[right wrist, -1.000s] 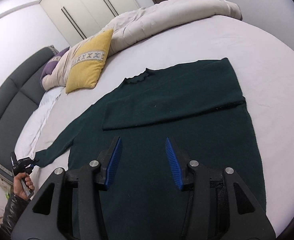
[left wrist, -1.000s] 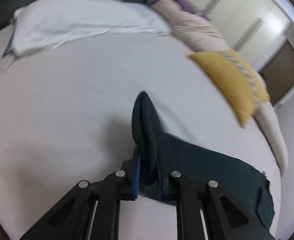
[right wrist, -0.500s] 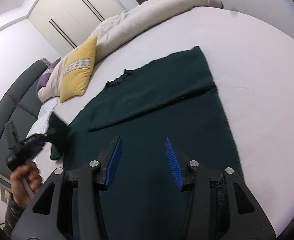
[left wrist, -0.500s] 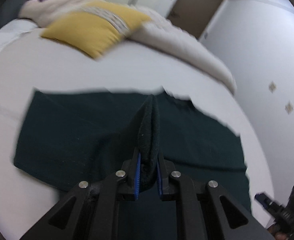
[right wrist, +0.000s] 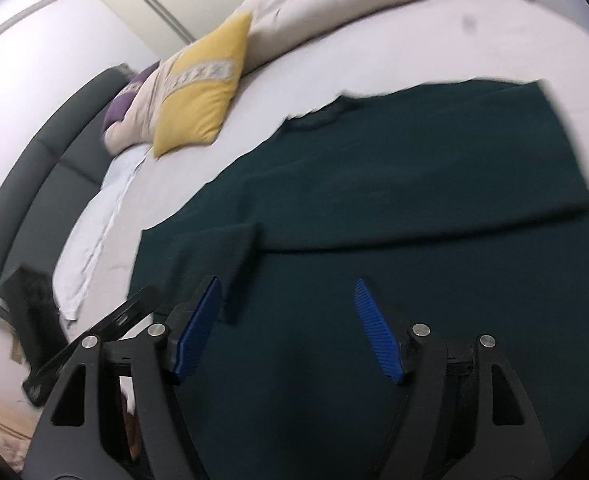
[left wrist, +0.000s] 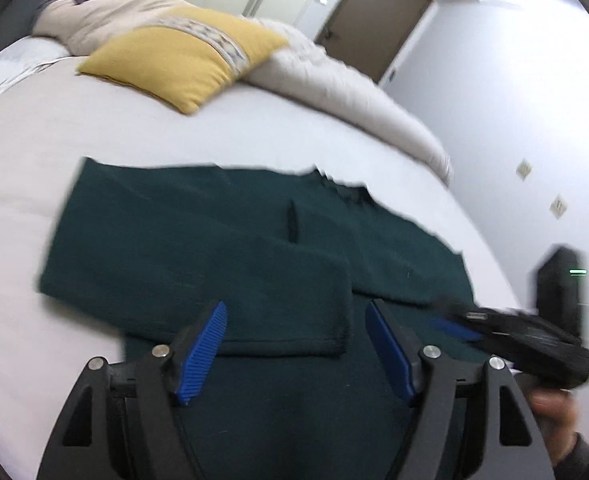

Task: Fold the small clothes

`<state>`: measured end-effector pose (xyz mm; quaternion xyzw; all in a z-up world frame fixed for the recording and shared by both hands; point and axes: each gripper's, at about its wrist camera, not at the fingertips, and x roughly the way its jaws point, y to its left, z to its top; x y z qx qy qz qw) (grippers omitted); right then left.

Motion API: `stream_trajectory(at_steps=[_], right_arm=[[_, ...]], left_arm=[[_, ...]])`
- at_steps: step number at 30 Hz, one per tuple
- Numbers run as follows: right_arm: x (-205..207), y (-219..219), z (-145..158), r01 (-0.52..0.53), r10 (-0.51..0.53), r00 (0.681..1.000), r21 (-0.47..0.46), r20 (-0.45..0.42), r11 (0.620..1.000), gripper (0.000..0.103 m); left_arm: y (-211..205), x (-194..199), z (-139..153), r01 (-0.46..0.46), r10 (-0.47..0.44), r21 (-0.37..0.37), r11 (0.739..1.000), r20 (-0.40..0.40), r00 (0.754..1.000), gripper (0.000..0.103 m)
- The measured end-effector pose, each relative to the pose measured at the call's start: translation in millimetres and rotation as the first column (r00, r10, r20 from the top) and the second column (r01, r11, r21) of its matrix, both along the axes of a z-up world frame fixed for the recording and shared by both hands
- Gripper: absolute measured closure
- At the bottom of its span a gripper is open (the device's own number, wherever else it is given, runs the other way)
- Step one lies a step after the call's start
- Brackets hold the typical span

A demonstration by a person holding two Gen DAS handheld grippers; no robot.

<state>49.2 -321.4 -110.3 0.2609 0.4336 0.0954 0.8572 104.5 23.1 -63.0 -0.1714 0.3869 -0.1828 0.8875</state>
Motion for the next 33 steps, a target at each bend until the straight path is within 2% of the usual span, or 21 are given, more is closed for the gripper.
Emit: stream_trajectory(at_steps=[3,5,6,8,9,10,12,15,19,21,24,26,29,33], right_arm=[[35.0,25.3,-20.7,-0.010,0.013,0.997,0.037,-0.071,0.999,0.035],[53.8,45.3,-34.9,-0.025,0.028,0.993,0.028,-0.118,0.999,0.037],[58.8,54.9,-39.3,-0.034,0.036,0.990,0.017,-0.133,0.999,0.042],[72.1,76.1,-47.3,-0.064,0.055,0.986,-0.048,-0.155,0.997,0.065],[75.0,84.6,-47.0,-0.071,0.055,0.985,-0.089,-0.162,0.994,0.084],[78.2,89.5,-46.9,-0.080,0.060,0.984,-0.113,-0.169,0.990,0.095],[79.8,96.2,-38.7,-0.099,0.078,0.985,-0.130,-0.156,0.987,0.097],[72.5,99.0,-6.7,-0.131,0.120,0.990,-0.175,-0.076,0.976,0.097],[69.4,68.3,45.0,-0.098,0.110,0.993,-0.217,0.044,0.971,0.097],[74.5,45.5,57.4,-0.063,0.080,0.995,-0.236,0.064,0.970,0.097],[84.1,2.6,49.8,-0.013,0.024,0.999,-0.235,0.046,0.972,0.097],[93.5,-22.3,29.2,0.020,-0.025,1.000,-0.232,-0.019,0.973,0.097],[95.6,-41.3,1.9,0.044,-0.057,0.996,-0.187,-0.065,0.981,0.097],[94.1,-49.9,-16.3,0.048,-0.059,0.996,-0.153,-0.068,0.987,0.097]], left_arm=[[30.4,-2.0,2.0,-0.049,0.049,-0.003,0.999,0.000,0.999,0.029],[50.9,-3.4,-1.2,-0.081,0.081,-0.007,0.997,-0.013,0.997,0.029],[56.8,-1.7,-3.8,-0.093,0.093,-0.006,0.996,-0.020,0.995,0.029],[69.8,3.6,-9.6,-0.121,0.121,-0.012,0.993,-0.034,0.992,0.029],[75.0,4.4,-11.4,-0.131,0.130,-0.016,0.991,-0.039,0.991,0.029],[80.4,4.9,-12.2,-0.143,0.142,-0.019,0.990,-0.042,0.989,0.029],[87.6,7.5,-10.4,-0.159,0.158,-0.019,0.987,-0.040,0.987,0.029],[93.1,12.1,-6.5,-0.178,0.178,-0.014,0.984,-0.028,0.984,0.029],[94.1,27.2,0.9,-0.193,0.193,0.002,0.981,-0.007,0.981,0.029],[95.0,38.8,1.9,-0.211,0.211,0.019,0.977,-0.006,0.977,0.029],[91.4,60.8,-4.8,-0.218,0.220,0.057,0.974,-0.029,0.975,0.029],[86.9,77.3,-11.5,-0.217,0.222,0.091,0.972,-0.048,0.974,0.029],[72.7,106.6,-20.3,-0.199,0.215,0.181,0.963,-0.074,0.974,0.029],[53.0,134.3,-32.0,-0.162,0.197,0.266,0.950,-0.110,0.974,0.029]])
